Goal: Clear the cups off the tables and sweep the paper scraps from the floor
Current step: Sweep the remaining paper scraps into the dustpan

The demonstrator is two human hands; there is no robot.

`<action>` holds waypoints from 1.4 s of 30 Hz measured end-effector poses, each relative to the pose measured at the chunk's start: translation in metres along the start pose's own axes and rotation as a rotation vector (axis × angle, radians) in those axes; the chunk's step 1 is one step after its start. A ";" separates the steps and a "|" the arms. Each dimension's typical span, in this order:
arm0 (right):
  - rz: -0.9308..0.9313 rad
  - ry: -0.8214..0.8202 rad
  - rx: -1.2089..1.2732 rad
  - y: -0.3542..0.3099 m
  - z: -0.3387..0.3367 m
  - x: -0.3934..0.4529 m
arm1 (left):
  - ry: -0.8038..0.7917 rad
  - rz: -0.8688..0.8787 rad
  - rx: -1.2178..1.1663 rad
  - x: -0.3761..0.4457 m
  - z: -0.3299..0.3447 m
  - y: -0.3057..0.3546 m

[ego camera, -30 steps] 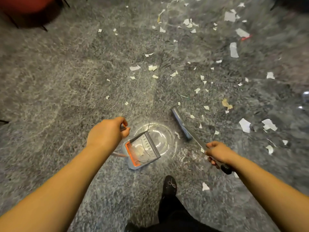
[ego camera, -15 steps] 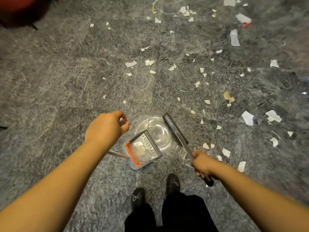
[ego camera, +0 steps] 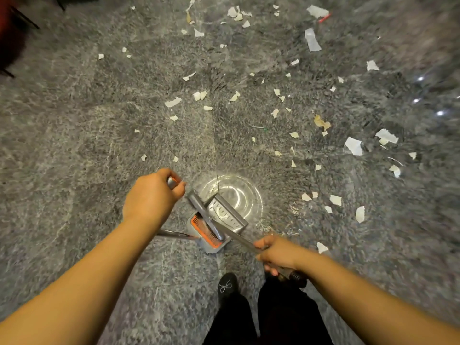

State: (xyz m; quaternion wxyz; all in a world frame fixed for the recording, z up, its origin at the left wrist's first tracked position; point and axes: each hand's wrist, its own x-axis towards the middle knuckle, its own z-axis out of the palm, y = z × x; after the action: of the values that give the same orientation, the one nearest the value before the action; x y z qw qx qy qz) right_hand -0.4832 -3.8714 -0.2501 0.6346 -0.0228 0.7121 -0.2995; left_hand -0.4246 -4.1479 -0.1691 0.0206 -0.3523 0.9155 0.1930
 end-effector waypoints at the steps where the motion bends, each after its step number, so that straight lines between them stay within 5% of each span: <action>1: 0.002 0.008 0.016 0.003 0.006 -0.004 | -0.007 0.008 -0.014 -0.001 0.000 -0.002; 13: 0.006 0.287 0.340 0.041 0.019 -0.080 | -0.155 0.237 0.005 -0.003 -0.018 -0.002; 25: 0.012 0.591 0.638 0.098 -0.034 -0.124 | -0.301 0.563 0.148 -0.014 0.013 0.088; 31: 0.033 0.694 0.777 0.152 -0.076 -0.131 | -0.293 0.558 0.125 -0.026 0.043 0.144; 42: 0.165 0.714 0.532 0.222 -0.178 -0.132 | -0.280 0.601 0.155 -0.029 0.079 0.228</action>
State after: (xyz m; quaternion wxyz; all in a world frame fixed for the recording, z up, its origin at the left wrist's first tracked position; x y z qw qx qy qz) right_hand -0.5441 -3.5648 -0.2313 0.3549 0.3026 0.7839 -0.4099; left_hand -0.5589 -3.9459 -0.1600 0.1151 -0.0341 0.9787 0.1666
